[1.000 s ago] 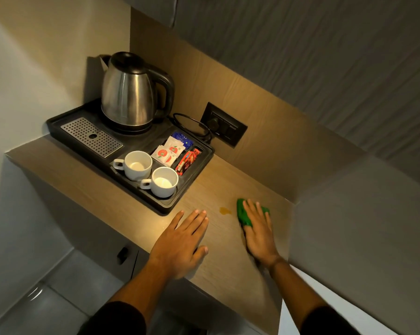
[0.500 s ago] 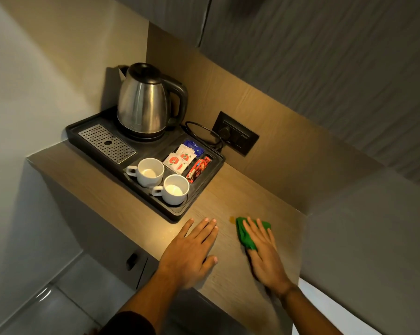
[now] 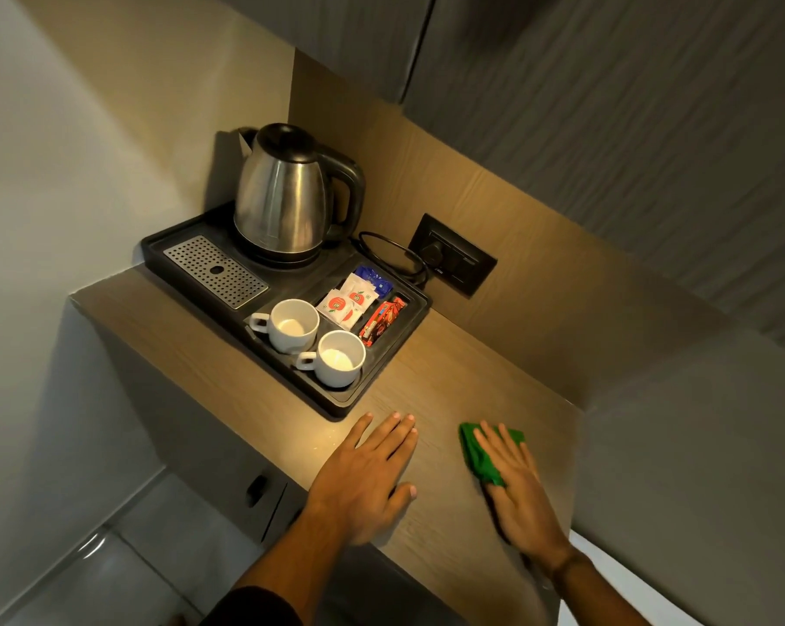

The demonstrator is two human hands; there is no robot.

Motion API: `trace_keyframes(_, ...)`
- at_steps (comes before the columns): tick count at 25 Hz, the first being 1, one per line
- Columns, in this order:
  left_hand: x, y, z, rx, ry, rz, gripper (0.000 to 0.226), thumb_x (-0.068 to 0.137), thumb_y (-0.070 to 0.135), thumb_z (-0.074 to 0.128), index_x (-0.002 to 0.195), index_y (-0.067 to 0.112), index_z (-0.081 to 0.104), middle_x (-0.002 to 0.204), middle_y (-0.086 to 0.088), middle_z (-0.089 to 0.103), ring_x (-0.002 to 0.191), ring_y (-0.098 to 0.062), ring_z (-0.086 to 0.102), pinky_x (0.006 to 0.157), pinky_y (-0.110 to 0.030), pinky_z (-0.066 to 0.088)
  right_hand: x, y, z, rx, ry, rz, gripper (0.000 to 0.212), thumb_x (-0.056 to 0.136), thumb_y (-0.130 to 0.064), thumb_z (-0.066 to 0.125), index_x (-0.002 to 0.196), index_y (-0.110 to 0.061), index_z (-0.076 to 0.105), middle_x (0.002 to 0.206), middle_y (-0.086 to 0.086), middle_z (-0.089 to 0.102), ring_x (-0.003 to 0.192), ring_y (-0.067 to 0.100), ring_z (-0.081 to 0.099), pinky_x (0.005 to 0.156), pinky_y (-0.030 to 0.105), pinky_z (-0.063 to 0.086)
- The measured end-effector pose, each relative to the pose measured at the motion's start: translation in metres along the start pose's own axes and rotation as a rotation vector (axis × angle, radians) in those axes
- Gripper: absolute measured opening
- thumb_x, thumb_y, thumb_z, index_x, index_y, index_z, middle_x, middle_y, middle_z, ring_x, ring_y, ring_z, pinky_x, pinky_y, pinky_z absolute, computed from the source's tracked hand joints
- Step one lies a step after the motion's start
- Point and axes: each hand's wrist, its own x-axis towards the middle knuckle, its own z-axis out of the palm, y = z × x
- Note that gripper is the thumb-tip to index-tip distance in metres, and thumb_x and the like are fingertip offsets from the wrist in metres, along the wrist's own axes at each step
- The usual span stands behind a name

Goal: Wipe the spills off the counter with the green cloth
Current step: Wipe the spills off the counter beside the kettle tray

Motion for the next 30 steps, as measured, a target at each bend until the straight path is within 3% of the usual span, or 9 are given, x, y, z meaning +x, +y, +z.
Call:
trace_keyframes(4, -0.001, -0.001, -0.001, 0.003, -0.005, 0.001, 0.072, 0.105, 0.058, 0.024, 0.162, 0.019, 0.003, 0.174, -0.002, 0.001, 0.157, -0.017, -0.008, 0.128, -0.053, 0.003, 0.084, -0.025, -0.007, -0.041, 0.089, 0.227, 0.067, 0.1, -0.005, 0.05, 0.16, -0.024, 0.027, 0.17, -0.002, 0.018, 0.16, 0.025, 0.008, 0.129, 0.055, 0.003)
trace_keyframes(6, 0.0, -0.001, 0.001, 0.003, 0.0, 0.0, 0.073, 0.105, 0.058, 0.025, 0.162, 0.019, 0.004, 0.174, -0.003, 0.004, 0.157, -0.018, -0.006, 0.127, -0.054, 0.005, 0.089, -0.05, 0.005, -0.015, 0.026, 0.141, 0.068, 0.1, -0.008, 0.046, 0.161, -0.027, 0.024, 0.172, -0.002, 0.016, 0.16, 0.021, 0.002, 0.129, 0.053, -0.001)
trace_keyframes(8, 0.0, -0.001, 0.002, 0.001, 0.005, 0.003, 0.073, 0.104, 0.058, 0.025, 0.162, 0.018, 0.006, 0.174, -0.004, 0.005, 0.157, -0.018, -0.005, 0.127, -0.055, 0.006, 0.042, -0.046, 0.019, -0.012, -0.047, -0.034, 0.068, 0.099, -0.016, 0.039, 0.162, -0.034, 0.017, 0.173, -0.008, 0.013, 0.16, 0.016, -0.001, 0.128, 0.052, -0.004)
trace_keyframes(10, 0.001, -0.002, 0.003, 0.002, 0.009, 0.004, 0.073, 0.104, 0.058, 0.025, 0.162, 0.018, 0.006, 0.174, -0.003, 0.006, 0.157, -0.017, -0.005, 0.127, -0.054, 0.006, -0.019, -0.017, 0.016, -0.037, -0.044, -0.086, 0.066, 0.1, -0.023, 0.034, 0.162, -0.037, 0.016, 0.173, -0.014, 0.012, 0.16, 0.015, 0.003, 0.127, 0.055, 0.0)
trace_keyframes(13, 0.001, -0.003, 0.003, -0.01, 0.011, 0.004, 0.072, 0.105, 0.058, 0.024, 0.163, 0.019, 0.007, 0.174, -0.002, 0.007, 0.157, -0.017, -0.005, 0.128, -0.053, 0.005, -0.005, 0.008, -0.011, -0.039, 0.017, 0.065, 0.068, 0.1, -0.012, 0.043, 0.161, -0.032, 0.021, 0.171, -0.009, 0.015, 0.16, 0.021, 0.007, 0.129, 0.058, 0.005)
trace_keyframes(16, 0.001, -0.005, 0.004, -0.008, -0.007, 0.003, 0.073, 0.104, 0.059, 0.024, 0.163, 0.02, 0.006, 0.174, -0.002, 0.005, 0.157, -0.017, -0.005, 0.128, -0.052, 0.004, 0.03, -0.031, -0.01, -0.04, 0.1, 0.281, 0.07, 0.1, -0.003, 0.051, 0.16, -0.025, 0.023, 0.169, -0.005, 0.014, 0.16, 0.024, 0.006, 0.129, 0.053, 0.001)
trace_keyframes(21, 0.0, -0.005, 0.009, 0.018, 0.009, -0.001, 0.073, 0.104, 0.06, 0.027, 0.162, 0.019, 0.013, 0.173, -0.003, 0.014, 0.158, -0.018, 0.001, 0.127, -0.053, 0.01, -0.07, -0.043, 0.022, -0.062, 0.063, 0.023, 0.074, 0.098, -0.016, 0.043, 0.162, -0.037, 0.012, 0.173, -0.014, 0.01, 0.16, 0.014, 0.001, 0.127, 0.05, 0.0)
trace_keyframes(26, 0.001, -0.01, 0.006, 0.058, -0.026, 0.035, 0.074, 0.104, 0.06, 0.023, 0.162, 0.016, 0.014, 0.173, -0.005, 0.013, 0.158, -0.022, 0.004, 0.127, -0.055, 0.012, -0.024, -0.05, -0.008, -0.022, 0.208, 0.484, 0.07, 0.098, -0.003, 0.05, 0.16, -0.022, 0.025, 0.17, 0.0, 0.019, 0.16, 0.027, 0.007, 0.129, 0.05, 0.0)
trace_keyframes(30, 0.002, -0.006, 0.003, 0.046, -0.044, 0.031, 0.074, 0.103, 0.059, 0.021, 0.162, 0.015, 0.011, 0.173, -0.007, 0.01, 0.158, -0.022, 0.0, 0.127, -0.055, 0.011, -0.081, -0.092, 0.041, -0.056, 0.096, 0.198, 0.082, 0.093, -0.013, 0.046, 0.162, -0.037, 0.009, 0.173, -0.013, 0.007, 0.16, 0.014, -0.004, 0.128, 0.05, -0.003)
